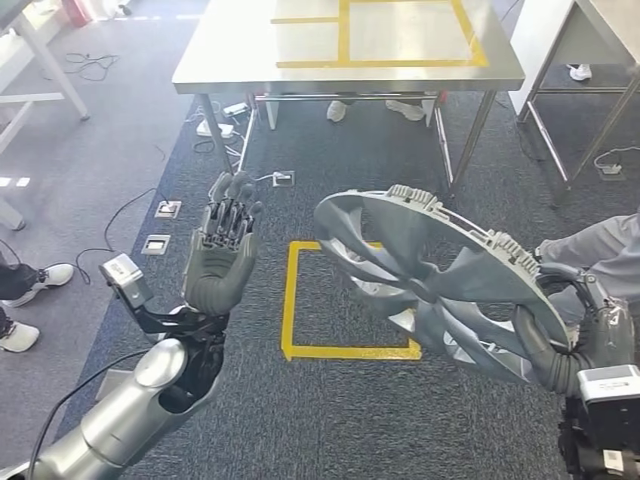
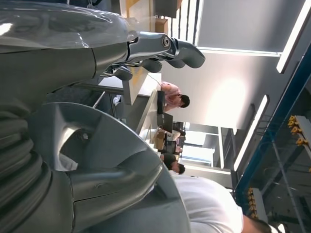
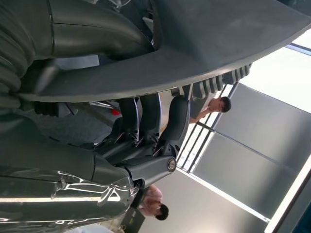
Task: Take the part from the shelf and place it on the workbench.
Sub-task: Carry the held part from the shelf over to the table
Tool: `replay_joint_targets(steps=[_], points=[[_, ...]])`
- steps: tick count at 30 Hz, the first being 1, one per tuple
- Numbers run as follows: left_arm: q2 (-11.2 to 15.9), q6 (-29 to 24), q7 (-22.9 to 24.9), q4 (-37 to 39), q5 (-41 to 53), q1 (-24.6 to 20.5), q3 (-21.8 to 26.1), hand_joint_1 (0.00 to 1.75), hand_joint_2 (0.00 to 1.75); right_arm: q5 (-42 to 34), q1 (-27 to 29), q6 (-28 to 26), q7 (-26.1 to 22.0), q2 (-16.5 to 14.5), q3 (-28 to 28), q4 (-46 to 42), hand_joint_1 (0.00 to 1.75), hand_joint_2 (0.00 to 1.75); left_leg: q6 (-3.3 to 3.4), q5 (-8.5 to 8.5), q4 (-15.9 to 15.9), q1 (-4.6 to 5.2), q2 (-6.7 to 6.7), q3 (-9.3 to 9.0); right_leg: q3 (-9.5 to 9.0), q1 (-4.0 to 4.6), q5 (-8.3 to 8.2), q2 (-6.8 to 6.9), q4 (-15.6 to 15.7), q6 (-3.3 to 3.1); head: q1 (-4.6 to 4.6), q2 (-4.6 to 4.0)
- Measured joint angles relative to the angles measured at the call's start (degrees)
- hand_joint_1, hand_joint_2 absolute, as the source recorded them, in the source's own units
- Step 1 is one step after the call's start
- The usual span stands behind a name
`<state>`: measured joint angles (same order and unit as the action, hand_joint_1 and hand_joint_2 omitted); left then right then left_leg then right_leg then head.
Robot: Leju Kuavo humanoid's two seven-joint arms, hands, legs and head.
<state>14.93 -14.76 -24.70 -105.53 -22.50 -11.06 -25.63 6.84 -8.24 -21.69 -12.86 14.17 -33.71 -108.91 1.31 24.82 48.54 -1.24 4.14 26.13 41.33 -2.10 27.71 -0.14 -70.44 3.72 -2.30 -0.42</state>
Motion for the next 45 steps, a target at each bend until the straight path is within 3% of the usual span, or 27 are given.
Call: replay_joint_targets(steps=[1,3,4,6,8,9,10,12,14,16,17,18,20,21,22,24,25,27,28,29,31,32,33,36,37,40,45], points=[[-0.02,-0.02,-0.06,0.13,-0.02,0.0,-0.06,0.0,1.75,0.0,0.22,0.01,0.01,0.04,-0.01,0.02,1.75,1.75,-0.55,0.37,0.08,-0.35,-0.1,-0.52,-0.06,-0.57,-1.21,0.08,0.98,0.57,0.03,0.0],[-0.05,-0.1,-0.15,0.33,-0.04,-0.1,-0.09,0.0,1.75,0.0,0.5,0.01,0.01,0.1,-0.03,0.06,1.75,1.75,-2.05,1.6,0.69,-1.12,-0.19,-1.66,-2.83,-1.98,-5.46,0.49,7.91,2.22,0.15,0.0],[-0.06,-0.14,-0.18,0.44,-0.04,-0.22,-0.11,0.0,1.75,-0.02,0.48,0.01,0.0,0.12,-0.06,0.1,1.75,1.75,-2.87,2.31,1.32,-1.38,-0.19,-1.9,-4.06,-2.22,-6.11,0.85,11.37,2.61,0.46,0.0],[-0.08,-0.19,-0.28,0.61,-0.05,-0.55,-0.16,0.0,1.75,-0.06,0.5,-0.01,-0.02,0.14,-0.14,0.15,1.75,1.75,-4.29,3.46,2.33,-1.51,-0.09,-1.57,-5.0,-2.03,-5.54,1.12,14.01,1.51,0.56,0.0],[-0.14,-0.23,-0.43,0.76,-0.08,-0.79,-0.26,0.0,1.75,-0.04,0.56,0.05,-0.05,0.18,-0.22,0.14,1.75,1.75,-5.21,3.58,3.21,-1.79,0.01,-1.06,-4.98,-1.31,-4.53,0.66,13.7,-0.87,-0.09,0.0],[-0.17,-0.27,-0.5,0.85,-0.09,-0.84,-0.34,0.0,1.75,-0.01,0.52,0.1,-0.07,0.24,-0.18,0.13,1.75,1.75,-5.34,3.11,4.56,-2.17,-0.26,-0.45,-5.24,-0.99,-4.14,0.24,13.61,-1.55,-0.56,0.0],[-0.19,-0.32,-0.55,0.92,-0.1,-0.95,-0.44,0.0,1.75,0.0,0.43,0.14,-0.09,0.3,-0.15,0.12,1.75,1.75,-5.22,2.14,7.33,-2.42,-0.8,1.07,-5.73,-0.65,-3.77,-0.21,13.59,-2.0,-0.86,0.0],[-0.17,-0.42,-0.6,1.09,-0.11,-1.0,-0.68,0.0,1.75,-0.04,0.26,0.17,-0.17,0.38,-0.07,0.12,1.75,1.75,-4.41,1.0,16.7,-2.38,-2.3,7.85,-7.25,-0.06,-2.85,-1.03,13.91,-2.66,-1.47,0.0],[-0.16,-0.5,-0.6,1.27,-0.13,-0.8,-0.86,0.0,1.75,-0.12,0.25,0.19,-0.27,0.38,-0.2,0.14,1.75,1.75,-3.36,4.09,24.46,-1.34,-3.25,15.94,-9.3,0.54,-1.55,-1.75,14.49,-3.1,-1.91,0.0],[-0.15,-0.58,-0.58,1.38,-0.15,-0.58,-0.94,0.0,1.75,-0.19,0.29,0.19,-0.28,0.38,-0.26,0.24,1.75,1.75,-2.07,9.0,24.37,0.17,-3.79,20.26,-12.26,1.08,0.3,-2.54,14.78,-3.55,-2.19,0.0],[-0.14,-0.62,-0.58,1.4,-0.15,-0.55,-0.97,0.0,1.75,-0.22,0.31,0.18,-0.27,0.38,-0.25,0.31,1.75,1.75,-1.28,9.46,21.64,0.99,-4.05,20.88,-14.0,1.29,1.45,-2.91,14.84,-3.73,-2.19,0.0],[-0.14,-0.65,-0.58,1.42,-0.15,-0.56,-1.0,0.0,1.75,-0.26,0.33,0.17,-0.26,0.38,-0.25,0.39,1.75,1.75,-0.38,6.8,17.53,1.84,-4.45,20.67,-15.39,1.39,2.65,-3.19,14.92,-3.86,-2.17,0.0],[-0.08,-0.67,-0.58,1.46,-0.15,-0.57,-1.07,0.0,1.75,-0.35,0.29,0.07,-0.29,0.38,-0.29,0.47,1.75,1.75,1.41,-5.09,8.2,3.4,-6.03,19.46,-17.81,1.47,4.96,-4.1,15.11,-3.8,-1.85,0.0],[0.01,-0.68,-0.62,1.46,-0.16,-0.59,-1.11,0.0,1.75,-0.39,0.29,-0.01,-0.29,0.38,-0.32,0.47,1.75,1.75,1.87,-10.09,5.18,3.9,-6.78,18.89,-18.55,1.45,5.9,-4.53,15.58,-3.74,-1.71,0.0],[0.09,-0.68,-0.64,1.45,-0.18,-0.61,-1.16,0.0,1.75,-0.38,0.29,-0.11,-0.28,0.37,-0.34,0.43,1.75,1.75,2.0,-12.74,3.54,4.1,-7.28,18.45,-19.71,1.45,6.35,-4.98,16.13,-3.63,-1.64,0.0],[0.16,-0.66,-0.72,1.35,-0.2,-0.83,-1.21,0.0,1.75,-0.24,0.37,-0.26,-0.17,0.37,-0.32,0.34,1.75,1.75,1.49,-12.59,3.08,3.82,-6.91,17.13,-20.35,1.53,5.86,-4.93,15.59,-3.35,-1.83,0.0],[0.12,-0.64,-0.72,1.32,-0.19,-0.91,-1.22,0.0,1.75,-0.16,0.38,-0.28,-0.15,0.38,-0.31,0.31,1.75,1.75,1.31,-12.25,2.93,3.63,-6.63,16.29,-19.54,1.64,4.87,-4.18,13.16,-3.12,-1.86,0.0],[0.08,-0.7,-0.7,1.29,-0.19,-0.86,-1.24,0.0,1.75,-0.12,0.38,-0.27,-0.16,0.38,-0.31,0.32,1.75,1.75,1.22,-11.09,2.99,3.46,-6.16,14.54,-14.56,1.86,4.43,-1.95,5.15,-2.7,-1.72,0.0],[0.08,-0.75,-0.69,1.3,-0.19,-0.77,-1.26,0.0,1.75,-0.13,0.37,-0.25,-0.17,0.38,-0.34,0.32,1.75,1.75,1.32,-10.15,3.07,3.5,-6.01,13.66,-11.77,1.9,5.92,-1.06,1.66,-2.54,-1.67,0.0],[0.08,-0.81,-0.68,1.31,-0.19,-0.71,-1.28,0.0,1.75,-0.14,0.38,-0.22,-0.17,0.38,-0.37,0.32,1.75,1.75,1.43,-9.17,3.15,3.52,-5.84,12.71,-9.37,1.93,8.8,-0.65,-0.42,-2.4,-1.67,0.0],[0.07,-0.92,-0.67,1.31,-0.19,-0.62,-1.37,0.0,1.75,-0.15,0.4,-0.17,-0.15,0.38,-0.44,0.33,1.75,1.75,1.58,-7.17,3.4,3.55,-5.7,10.52,-6.89,1.99,14.75,-0.47,0.04,-2.27,-1.57,0.0],[0.07,-0.96,-0.67,1.31,-0.19,-0.58,-1.41,0.0,1.75,-0.16,0.39,-0.16,-0.14,0.38,-0.44,0.33,1.75,1.75,1.61,-6.13,3.62,3.56,-5.69,9.3,-6.54,2.05,15.56,-0.46,2.11,-2.34,-1.44,0.0],[0.07,-0.99,-0.67,1.31,-0.19,-0.52,-1.46,0.0,1.75,-0.17,0.38,-0.17,-0.13,0.38,-0.44,0.33,1.75,1.75,1.6,-5.11,3.82,3.59,-5.69,8.13,-6.59,2.14,13.72,-0.42,5.12,-2.55,-1.28,0.0],[0.08,-1.01,-0.58,1.34,-0.2,-0.34,-1.58,0.0,1.75,-0.31,0.27,-0.22,-0.01,0.42,-0.41,0.35,1.75,1.75,1.33,-2.78,4.24,3.68,-5.75,5.88,-6.93,2.6,-1.62,-0.3,14.49,-3.79,-0.77,0.0],[0.08,-1.02,-0.55,1.34,-0.2,-0.3,-1.64,0.0,1.75,-0.38,0.2,-0.24,0.03,0.43,-0.41,0.31,1.75,1.75,1.14,-2.4,4.28,3.66,-5.81,5.7,-7.1,2.74,-4.95,-0.35,15.9,-4.16,-0.66,0.0],[0.09,-1.02,-0.56,1.24,-0.14,-0.37,-1.73,0.0,1.75,-0.42,0.0,-0.29,0.09,0.4,-0.4,0.08,1.75,1.75,0.78,-2.1,4.58,3.7,-5.88,5.6,-7.89,2.82,-5.97,-0.49,16.71,-4.67,-0.64,0.0],[0.17,-1.19,-0.67,1.16,0.1,-0.38,-1.79,0.0,1.75,-0.39,-0.06,-0.31,0.16,0.43,-0.42,0.02,1.75,1.75,1.04,-1.91,4.94,3.66,-5.64,5.63,-8.31,2.79,-5.53,-0.9,16.78,-4.22,-0.75,0.0]])
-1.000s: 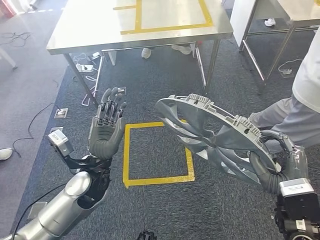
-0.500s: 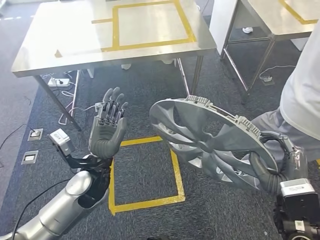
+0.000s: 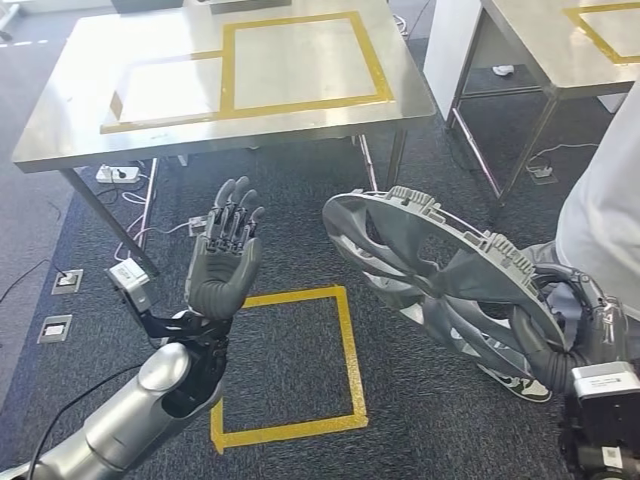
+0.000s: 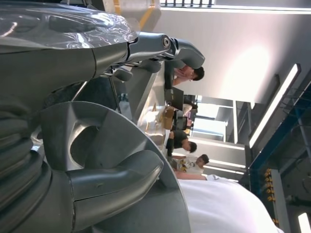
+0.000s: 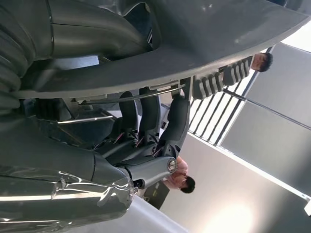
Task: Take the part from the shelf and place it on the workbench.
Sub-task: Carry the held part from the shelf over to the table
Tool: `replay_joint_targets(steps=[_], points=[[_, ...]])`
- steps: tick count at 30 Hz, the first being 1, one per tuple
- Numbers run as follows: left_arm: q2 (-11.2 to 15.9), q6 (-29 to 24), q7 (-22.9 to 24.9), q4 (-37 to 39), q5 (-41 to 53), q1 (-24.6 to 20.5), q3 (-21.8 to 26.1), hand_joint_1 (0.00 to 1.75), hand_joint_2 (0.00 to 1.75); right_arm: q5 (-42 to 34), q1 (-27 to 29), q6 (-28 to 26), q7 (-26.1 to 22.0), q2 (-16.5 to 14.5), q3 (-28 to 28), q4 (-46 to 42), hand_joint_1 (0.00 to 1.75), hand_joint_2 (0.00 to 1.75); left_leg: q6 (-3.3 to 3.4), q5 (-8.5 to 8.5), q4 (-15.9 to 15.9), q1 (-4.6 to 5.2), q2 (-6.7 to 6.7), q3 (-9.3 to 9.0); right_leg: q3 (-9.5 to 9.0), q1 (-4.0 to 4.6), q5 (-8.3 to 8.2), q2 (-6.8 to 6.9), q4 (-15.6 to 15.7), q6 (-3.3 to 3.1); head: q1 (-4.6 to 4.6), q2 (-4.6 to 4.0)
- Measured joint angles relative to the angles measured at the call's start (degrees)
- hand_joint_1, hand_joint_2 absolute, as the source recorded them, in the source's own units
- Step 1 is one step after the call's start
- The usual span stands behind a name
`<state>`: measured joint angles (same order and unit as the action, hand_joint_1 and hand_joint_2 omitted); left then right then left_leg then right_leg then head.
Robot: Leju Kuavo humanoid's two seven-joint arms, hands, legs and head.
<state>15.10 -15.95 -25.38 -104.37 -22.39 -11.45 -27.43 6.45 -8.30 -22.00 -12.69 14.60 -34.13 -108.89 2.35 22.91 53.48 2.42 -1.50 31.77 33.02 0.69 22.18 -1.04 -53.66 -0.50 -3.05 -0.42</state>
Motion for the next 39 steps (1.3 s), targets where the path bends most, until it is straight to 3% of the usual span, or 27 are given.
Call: replay_joint_targets(steps=[6,20,25,27,28,30,32,33,35,36,38,39], points=[[0.01,-0.32,-0.04,0.01,0.38,0.0,-0.15,0.0,1.75,0.12,-0.06,0.02,0.01,0.0,-0.01,0.0,1.75,1.75,0.07,1.08,-1.04,-0.3,0.06,-0.59,0.01,0.37,0.45,0.02,-0.01,-0.19,-0.02,0.0],[-0.02,0.2,-0.11,0.19,0.38,-0.33,-0.87,0.0,1.75,0.72,-0.09,-0.23,0.2,0.0,0.03,-0.02,1.75,1.75,-0.21,0.91,-1.08,-0.31,0.07,-0.68,-0.13,0.39,0.33,0.06,-0.01,-0.42,-0.01,0.0],[-0.02,0.21,-0.07,0.2,0.38,-0.56,-0.98,0.0,1.75,0.98,-0.03,-0.47,0.29,0.0,0.02,-0.03,1.75,1.75,0.62,1.25,-1.35,-0.34,0.13,-0.89,-0.41,0.35,-0.03,0.07,-0.58,0.34,-0.11,0.0],[-0.04,0.11,-0.05,0.2,0.49,-0.65,-1.03,0.0,1.75,1.01,-0.09,-0.44,0.34,0.0,0.02,-0.05,1.75,1.75,0.97,1.39,-1.9,-0.74,0.33,-1.99,0.37,0.38,1.03,0.17,-2.75,0.83,0.05,0.0],[-0.04,0.0,-0.04,0.2,0.58,-0.64,-1.03,0.0,1.75,0.97,-0.16,-0.42,0.36,0.0,0.03,-0.07,1.75,1.75,1.04,1.48,-2.02,-0.93,0.43,-2.53,1.59,0.22,2.41,0.21,-5.28,1.15,0.22,0.0],[-0.05,-0.25,-0.01,0.2,0.78,-0.55,-1.04,0.0,1.75,0.78,-0.24,-0.28,0.38,0.0,0.0,-0.06,1.75,1.75,1.01,1.79,-2.06,-1.06,0.57,-3.11,5.63,-0.45,5.81,0.3,-13.13,1.88,0.49,0.0],[-0.06,-0.39,0.07,0.2,0.91,-0.33,-1.05,0.0,1.75,0.61,-0.24,-0.12,0.4,0.0,-0.19,-0.04,1.75,1.75,0.61,2.25,-2.02,-1.28,0.53,-3.56,8.72,-1.24,7.11,0.44,-18.14,2.61,0.52,0.0],[-0.06,-0.45,0.1,0.19,0.99,-0.19,-1.05,0.0,1.75,0.64,-0.24,-0.07,0.41,0.0,-0.28,-0.03,1.75,1.75,0.3,2.57,-1.99,-1.47,0.42,-3.95,8.65,-1.62,6.09,0.52,-17.36,3.0,0.52,0.0],[-0.05,-0.74,0.14,0.17,1.21,0.06,-1.07,0.0,1.75,0.93,-0.31,-0.04,0.42,0.0,-0.38,-0.02,1.75,1.75,-0.57,3.5,-1.89,-1.96,0.12,-5.09,5.47,-2.37,1.47,0.5,-9.93,3.88,0.55,0.0],[-0.04,-0.91,0.16,0.15,1.33,0.1,-1.07,0.0,1.75,1.04,-0.4,-0.04,0.44,0.0,-0.44,0.03,1.75,1.75,-1.02,3.96,-1.83,-2.17,-0.01,-5.52,3.77,-2.48,-0.03,0.23,-5.96,4.22,0.75,0.0],[0.01,-1.19,0.22,0.06,1.53,0.13,-1.09,0.0,1.75,1.12,-0.7,-0.01,0.47,-0.01,-0.63,0.11,1.75,1.75,-1.81,4.58,-1.6,-2.33,-0.12,-5.47,1.59,-2.4,-0.63,-0.25,-1.46,3.77,0.97,0.0],[0.04,-1.27,0.23,-0.02,1.59,0.18,-1.1,0.0,1.75,1.12,-0.83,0.03,0.49,-0.01,-0.75,0.15,1.75,1.75,-2.13,4.7,-1.58,-2.36,-0.19,-5.29,1.39,-2.12,-0.03,-0.26,-1.16,3.1,0.93,0.0]])
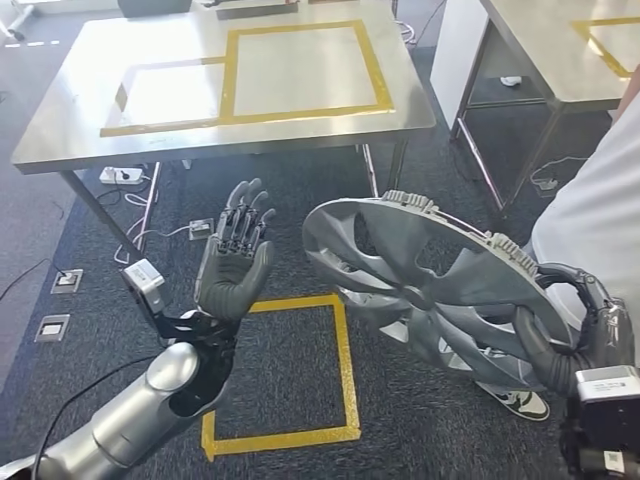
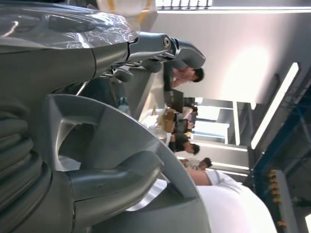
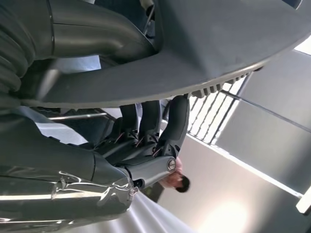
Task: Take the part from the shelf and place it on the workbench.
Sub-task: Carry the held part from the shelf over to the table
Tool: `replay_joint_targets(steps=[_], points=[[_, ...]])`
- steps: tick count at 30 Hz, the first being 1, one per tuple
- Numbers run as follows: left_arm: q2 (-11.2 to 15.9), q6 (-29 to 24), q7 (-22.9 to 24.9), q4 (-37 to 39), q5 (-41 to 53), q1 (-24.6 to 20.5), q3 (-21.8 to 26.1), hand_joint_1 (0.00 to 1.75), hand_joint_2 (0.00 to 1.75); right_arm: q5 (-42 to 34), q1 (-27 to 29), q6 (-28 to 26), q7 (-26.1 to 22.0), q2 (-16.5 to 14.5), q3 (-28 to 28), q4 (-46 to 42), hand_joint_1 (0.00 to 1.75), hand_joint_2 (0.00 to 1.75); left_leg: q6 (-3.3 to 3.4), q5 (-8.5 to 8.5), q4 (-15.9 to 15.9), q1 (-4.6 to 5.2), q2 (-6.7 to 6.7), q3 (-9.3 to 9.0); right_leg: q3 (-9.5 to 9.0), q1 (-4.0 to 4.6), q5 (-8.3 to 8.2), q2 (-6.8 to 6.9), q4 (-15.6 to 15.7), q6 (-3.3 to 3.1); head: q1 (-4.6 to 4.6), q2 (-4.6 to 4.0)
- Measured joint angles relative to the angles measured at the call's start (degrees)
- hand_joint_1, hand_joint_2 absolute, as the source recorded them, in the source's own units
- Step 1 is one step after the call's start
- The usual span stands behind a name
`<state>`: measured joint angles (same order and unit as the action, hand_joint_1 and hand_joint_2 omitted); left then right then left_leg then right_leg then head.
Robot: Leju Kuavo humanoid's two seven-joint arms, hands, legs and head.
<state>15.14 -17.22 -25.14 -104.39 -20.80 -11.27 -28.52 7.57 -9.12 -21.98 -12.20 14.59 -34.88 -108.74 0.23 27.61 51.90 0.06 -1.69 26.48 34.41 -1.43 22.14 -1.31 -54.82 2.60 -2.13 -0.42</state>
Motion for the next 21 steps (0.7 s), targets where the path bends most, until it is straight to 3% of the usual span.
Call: replay_joint_targets(steps=[2,3,5,7,9,10,11,13,14,15,18,20,21], points=[[0.1,-0.16,0.03,-0.12,0.1,0.18,-0.03,0.0,1.75,0.02,-0.1,0.1,0.02,-0.01,-0.26,-0.01,1.75,1.75,-0.65,-0.02,0.98,-0.11,0.09,0.56,-0.53,0.19,0.23,0.32,0.21,-1.23,-0.52,0.0],[0.17,-0.21,0.0,-0.19,0.2,0.25,-0.03,0.0,1.75,0.02,-0.21,0.15,0.02,0.01,-0.34,0.02,1.75,1.75,-0.96,-0.29,3.22,-0.15,0.36,1.88,-1.0,0.22,0.53,0.56,0.31,-1.7,-0.68,0.0],[0.37,-0.32,0.02,-0.28,0.33,0.4,-0.03,0.0,1.75,-0.07,-0.5,0.25,-0.03,0.02,-0.45,0.14,1.75,1.75,-1.33,-0.17,11.29,-0.21,1.0,7.47,-2.12,0.25,1.25,1.02,0.68,-2.42,-1.16,0.0],[0.48,-0.37,0.07,-0.33,0.4,0.78,-0.02,0.0,1.75,-0.21,-0.79,0.34,-0.11,0.01,-0.59,0.24,1.75,1.75,-1.4,2.15,18.71,-0.2,1.14,14.04,-3.33,0.55,2.35,1.67,0.78,-2.8,-1.62,0.0],[0.59,-0.4,0.11,-0.33,0.43,1.19,-0.02,0.0,1.75,-0.29,-0.88,0.4,-0.16,0.01,-0.7,0.31,1.75,1.75,-0.97,3.39,20.12,-0.05,1.17,17.56,-5.12,0.9,3.79,2.48,0.79,-2.93,-1.89,0.0],[0.66,-0.42,0.11,-0.35,0.45,1.28,-0.02,0.0,1.75,-0.32,-0.9,0.43,-0.15,0.01,-0.72,0.34,1.75,1.75,-0.53,2.18,17.91,0.13,1.27,17.6,-6.21,1.05,4.59,2.94,0.81,-2.98,-1.97,0.0],[0.72,-0.44,0.11,-0.4,0.49,1.33,-0.02,0.0,1.75,-0.33,-0.93,0.45,-0.17,0.01,-0.74,0.38,1.75,1.75,0.04,-0.39,14.08,0.47,1.65,16.65,-7.35,1.18,5.44,3.45,0.85,-3.0,-2.02,0.0],[0.81,-0.44,0.13,-0.54,0.6,1.3,-0.02,0.0,1.75,-0.39,-1.12,0.51,-0.28,0.01,-0.79,0.44,1.75,1.75,1.27,-6.71,5.68,1.54,3.78,13.87,-9.22,1.47,7.11,4.3,0.97,-2.85,-2.0,0.0],[0.85,-0.44,0.19,-0.64,0.65,1.3,0.0,0.0,1.75,-0.45,-1.26,0.56,-0.38,0.01,-0.82,0.48,1.75,1.75,1.61,-8.61,3.14,1.99,4.64,12.85,-9.86,1.64,7.95,4.79,1.24,-2.7,-1.89,0.0],[0.89,-0.43,0.25,-0.75,0.69,1.34,0.02,0.0,1.75,-0.5,-1.4,0.62,-0.46,0.01,-0.85,0.5,1.75,1.75,1.85,-9.37,1.82,2.15,4.92,12.29,-10.64,1.83,8.37,5.18,1.29,-2.49,-1.77,0.0],[0.91,-0.42,0.38,-1.2,0.77,1.48,0.06,0.0,1.75,-0.55,-1.65,0.72,-0.57,0.01,-0.95,0.51,1.75,1.75,2.13,-8.59,1.0,1.58,2.91,10.46,-12.06,1.98,8.36,5.59,0.06,-1.68,-1.61,0.0],[0.92,-0.39,0.39,-1.41,0.81,1.49,0.07,0.0,1.75,-0.57,-1.71,0.72,-0.62,0.01,-0.99,0.54,1.75,1.75,2.43,-8.09,0.87,1.28,1.81,8.73,-9.75,1.77,8.89,3.99,-4.94,-1.29,-1.4,0.0],[0.92,-0.38,0.42,-1.44,0.82,1.5,0.06,0.0,1.75,-0.58,-1.72,0.72,-0.65,0.01,-1.02,0.57,1.75,1.75,2.56,-7.55,0.84,1.21,1.28,8.04,-7.24,1.61,9.91,2.91,-8.89,-1.15,-1.26,0.0]])
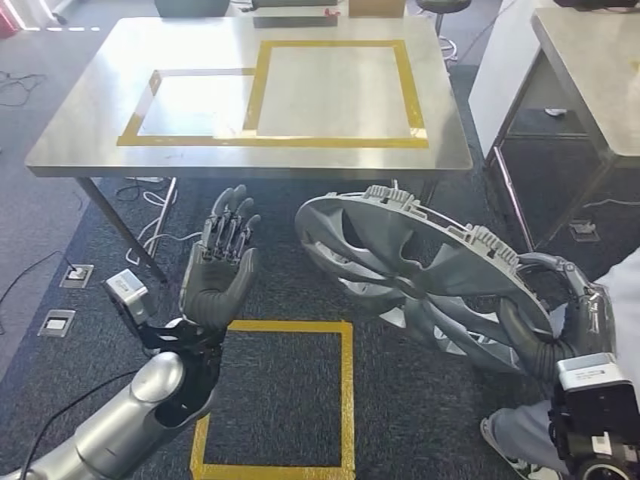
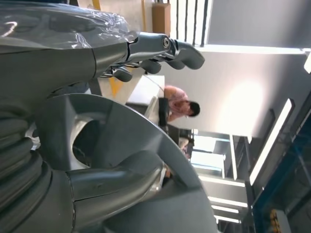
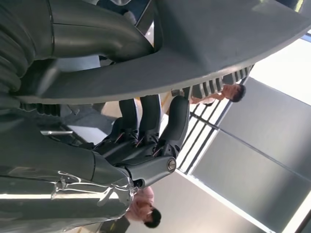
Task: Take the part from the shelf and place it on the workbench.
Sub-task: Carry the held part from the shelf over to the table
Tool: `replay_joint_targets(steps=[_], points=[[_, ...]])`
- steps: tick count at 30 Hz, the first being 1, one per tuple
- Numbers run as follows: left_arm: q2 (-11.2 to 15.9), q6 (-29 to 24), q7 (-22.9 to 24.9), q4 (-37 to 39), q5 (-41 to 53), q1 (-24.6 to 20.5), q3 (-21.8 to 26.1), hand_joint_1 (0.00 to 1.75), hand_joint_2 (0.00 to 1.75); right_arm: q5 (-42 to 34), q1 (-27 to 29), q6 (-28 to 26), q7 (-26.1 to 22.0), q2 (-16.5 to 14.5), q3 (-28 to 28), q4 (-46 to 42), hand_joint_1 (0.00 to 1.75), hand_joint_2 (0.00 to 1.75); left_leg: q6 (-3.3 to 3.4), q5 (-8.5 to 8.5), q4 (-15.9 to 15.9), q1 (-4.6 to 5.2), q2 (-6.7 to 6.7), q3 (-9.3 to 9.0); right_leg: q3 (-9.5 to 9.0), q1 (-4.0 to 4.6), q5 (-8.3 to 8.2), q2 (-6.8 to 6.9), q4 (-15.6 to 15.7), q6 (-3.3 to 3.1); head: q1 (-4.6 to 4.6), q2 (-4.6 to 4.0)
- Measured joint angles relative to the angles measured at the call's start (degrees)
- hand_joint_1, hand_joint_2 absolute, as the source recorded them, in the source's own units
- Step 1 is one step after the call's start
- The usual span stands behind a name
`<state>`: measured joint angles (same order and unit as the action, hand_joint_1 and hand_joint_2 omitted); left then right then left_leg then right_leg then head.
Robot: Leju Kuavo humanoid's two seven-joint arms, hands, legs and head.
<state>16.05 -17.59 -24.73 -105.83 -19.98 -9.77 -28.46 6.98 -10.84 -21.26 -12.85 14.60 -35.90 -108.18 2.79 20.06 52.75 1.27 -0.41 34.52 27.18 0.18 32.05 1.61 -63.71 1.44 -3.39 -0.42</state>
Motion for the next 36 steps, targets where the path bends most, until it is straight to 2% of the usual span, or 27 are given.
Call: replay_joint_targets(steps=[2,3,4,5,6,8,9,10,11,12,14,16,18,19,20,21,22,24,25,27,29,31,32,33,34,35,36], points=[[-0.03,0.04,0.05,-0.01,0.02,0.06,-0.01,0.0,1.75,-0.03,0.06,0.0,-0.04,-0.01,-0.11,0.05,1.75,1.75,0.1,1.18,0.01,-0.04,-1.31,-1.39,5.39,-0.24,3.87,-1.13,-6.59,0.33,0.23,0.0],[-0.04,0.07,0.07,-0.01,0.02,0.13,-0.02,0.0,1.75,-0.03,0.1,0.01,-0.05,-0.02,-0.19,0.1,1.75,1.75,0.06,1.86,0.04,-0.07,-2.09,-2.25,7.59,-0.35,6.08,-1.33,-8.0,0.44,0.23,0.0],[-0.05,0.08,0.07,-0.01,0.02,0.19,-0.02,0.0,1.75,-0.03,0.14,0.01,-0.05,-0.02,-0.25,0.15,1.75,1.75,-0.05,2.55,0.09,-0.1,-2.86,-3.22,8.75,-0.43,7.21,-1.4,-7.33,0.53,0.25,0.0],[-0.06,0.08,0.07,-0.01,0.02,0.25,-0.02,0.0,1.75,-0.03,0.13,0.02,-0.06,-0.02,-0.27,0.19,1.75,1.75,-0.18,3.27,0.17,-0.12,-3.63,-4.29,9.21,-0.49,6.58,-1.57,-5.11,0.59,0.26,0.0],[-0.08,0.09,0.07,-0.01,0.02,0.29,-0.02,0.0,1.75,-0.03,0.11,0.02,-0.07,-0.01,-0.3,0.22,1.75,1.75,-0.32,4.03,0.25,-0.15,-4.31,-5.31,9.17,-0.58,3.54,-2.16,-1.62,0.59,0.29,0.0],[-0.11,0.1,0.13,0.01,0.02,0.32,-0.03,0.0,1.75,-0.08,0.12,0.01,-0.08,0.0,-0.35,0.31,1.75,1.75,-0.71,5.45,0.65,-0.18,-5.61,-6.49,9.23,-0.73,-6.12,-4.38,5.73,0.4,0.5,0.0],[-0.13,0.11,0.2,0.01,0.02,0.33,-0.04,0.0,1.75,-0.12,0.14,0.01,-0.08,0.01,-0.38,0.37,1.75,1.75,-0.98,6.05,0.82,-0.26,-6.2,-6.56,9.13,-0.73,-9.9,-5.21,7.94,0.1,0.57,0.0],[-0.13,0.12,0.23,-0.02,0.03,0.36,-0.04,0.0,1.75,-0.12,0.11,0.02,-0.08,0.0,-0.41,0.43,1.75,1.75,-1.29,6.36,1.1,-0.35,-6.73,-6.45,9.12,-0.62,-11.84,-5.46,9.02,-0.31,0.62,0.0],[-0.12,0.12,0.26,-0.08,0.03,0.4,-0.04,0.0,1.75,-0.12,-0.01,0.04,-0.07,-0.01,-0.45,0.46,1.75,1.75,-1.6,6.5,1.16,-0.42,-7.14,-6.35,8.74,-0.46,-12.05,-4.93,9.12,-0.83,0.52,0.0],[-0.09,0.13,0.23,-0.18,0.04,0.4,-0.02,0.0,1.75,-0.08,-0.15,0.07,-0.08,-0.04,-0.49,0.47,1.75,1.75,-1.87,6.68,1.47,-0.47,-6.91,-6.22,8.26,-0.45,-12.15,-4.26,9.4,-1.24,0.45,0.0],[0.01,0.12,0.19,-0.38,0.12,0.29,0.02,0.0,1.75,-0.04,-0.44,0.1,-0.12,-0.09,-0.51,0.48,1.75,1.75,-2.47,7.69,4.4,-0.37,-4.47,-4.68,7.59,-0.5,-12.08,-2.95,9.98,-1.86,0.11,0.0],[0.08,0.13,0.2,-0.46,0.18,0.22,0.04,0.0,1.75,-0.05,-0.54,0.15,-0.11,-0.1,-0.51,0.51,1.75,1.75,-3.13,10.72,11.48,-0.58,-1.48,-0.49,7.24,-0.54,-11.77,-1.8,10.23,-2.19,-0.3,0.0],[0.1,0.13,0.22,-0.45,0.17,0.35,0.05,0.0,1.75,-0.05,-0.56,0.23,-0.09,-0.11,-0.58,0.55,1.75,1.75,-3.73,13.35,17.78,-1.13,-0.46,3.97,7.18,-0.54,-11.39,-0.55,10.23,-2.29,-0.56,0.0],[0.11,0.13,0.22,-0.45,0.17,0.4,0.05,0.0,1.75,-0.05,-0.56,0.25,-0.09,-0.12,-0.61,0.56,1.75,1.75,-3.98,13.22,18.36,-1.42,-0.25,4.98,7.11,-0.57,-11.2,0.08,10.23,-2.24,-0.68,0.0],[0.14,0.13,0.22,-0.45,0.17,0.43,0.05,0.0,1.75,-0.05,-0.56,0.26,-0.09,-0.12,-0.62,0.58,1.75,1.75,-4.21,11.86,16.64,-1.72,0.01,4.72,6.98,-0.62,-11.03,0.68,10.23,-2.14,-0.84,0.0],[0.16,0.13,0.22,-0.45,0.17,0.43,0.05,0.0,1.75,-0.05,-0.56,0.26,-0.08,-0.13,-0.62,0.59,1.75,1.75,-4.44,9.56,12.88,-1.99,0.52,3.25,6.76,-0.68,-10.85,1.24,10.23,-1.97,-0.98,0.0],[0.16,0.13,0.22,-0.46,0.17,0.42,0.05,0.0,1.75,-0.05,-0.57,0.26,-0.08,-0.13,-0.62,0.6,1.75,1.75,-4.61,7.1,8.25,-2.17,1.65,1.34,6.48,-0.67,-10.65,1.77,10.18,-1.72,-1.15,0.0],[0.15,0.13,0.22,-0.46,0.17,0.4,0.05,0.0,1.75,-0.07,-0.62,0.26,-0.08,-0.12,-0.62,0.6,1.75,1.75,-4.37,4.61,1.94,-2.22,3.72,-1.37,6.05,-0.61,-10.26,2.7,10.07,-1.04,-1.26,0.0],[0.14,0.13,0.22,-0.46,0.17,0.4,0.05,0.0,1.75,-0.08,-0.64,0.26,-0.09,-0.12,-0.63,0.6,1.75,1.75,-3.99,4.19,0.98,-2.06,4.13,-1.7,5.86,-0.56,-10.06,3.18,10.03,-0.62,-1.2,0.0],[0.15,0.13,0.22,-0.48,0.17,0.42,0.05,0.0,1.75,-0.11,-0.67,0.26,-0.09,-0.12,-0.65,0.6,1.75,1.75,-3.05,3.57,1.06,-1.8,3.05,-1.78,5.53,-0.74,-9.64,4.04,9.97,0.28,-0.93,0.0],[0.14,0.13,0.21,-0.55,0.18,0.38,0.05,0.0,1.75,-0.12,-0.68,0.26,-0.09,-0.11,-0.66,0.6,1.75,1.75,-2.36,3.08,0.98,-1.82,1.77,-2.03,6.08,-1.09,-7.91,2.5,7.9,0.99,-0.52,0.0],[0.09,0.13,0.2,-0.61,0.19,0.34,0.04,0.0,1.75,-0.12,-0.66,0.26,-0.11,-0.11,-0.68,0.6,1.75,1.75,-1.89,2.96,0.94,-1.78,0.6,-2.16,9.0,-1.16,-3.92,-0.29,0.78,1.24,0.03,0.0],[0.07,0.13,0.2,-0.61,0.2,0.35,0.04,0.0,1.75,-0.13,-0.62,0.26,-0.13,-0.11,-0.72,0.6,1.75,1.75,-1.71,2.96,0.96,-1.64,-0.03,-2.16,10.96,-1.06,-1.83,-0.97,-3.84,1.17,0.23,0.0],[0.03,0.13,0.2,-0.6,0.2,0.38,0.03,0.0,1.75,-0.13,-0.58,0.26,-0.14,-0.11,-0.76,0.6,1.75,1.75,-1.59,2.98,0.97,-1.46,-0.75,-2.18,12.66,-0.91,-0.48,-1.26,-7.59,1.05,0.33,0.0],[0.02,0.13,0.21,-0.6,0.2,0.4,0.03,0.0,1.75,-0.14,-0.55,0.26,-0.14,-0.11,-0.8,0.61,1.75,1.75,-1.5,3.01,0.98,-1.27,-1.52,-2.24,13.49,-0.78,-0.28,-1.38,-9.29,0.82,0.38,0.0],[0.02,0.13,0.21,-0.6,0.2,0.41,0.03,0.0,1.75,-0.14,-0.53,0.26,-0.14,-0.1,-0.82,0.62,1.75,1.75,-1.43,3.05,0.98,-1.09,-2.33,-2.35,13.16,-0.64,-1.31,-1.5,-8.45,0.48,0.39,0.0],[0.03,0.13,0.21,-0.61,0.2,0.41,0.03,0.0,1.75,-0.14,-0.54,0.25,-0.14,-0.1,-0.82,0.63,1.75,1.75,-1.4,3.1,0.98,-0.96,-3.15,-2.51,11.7,-0.44,-3.42,-1.88,-5.11,0.03,0.41,0.0]])
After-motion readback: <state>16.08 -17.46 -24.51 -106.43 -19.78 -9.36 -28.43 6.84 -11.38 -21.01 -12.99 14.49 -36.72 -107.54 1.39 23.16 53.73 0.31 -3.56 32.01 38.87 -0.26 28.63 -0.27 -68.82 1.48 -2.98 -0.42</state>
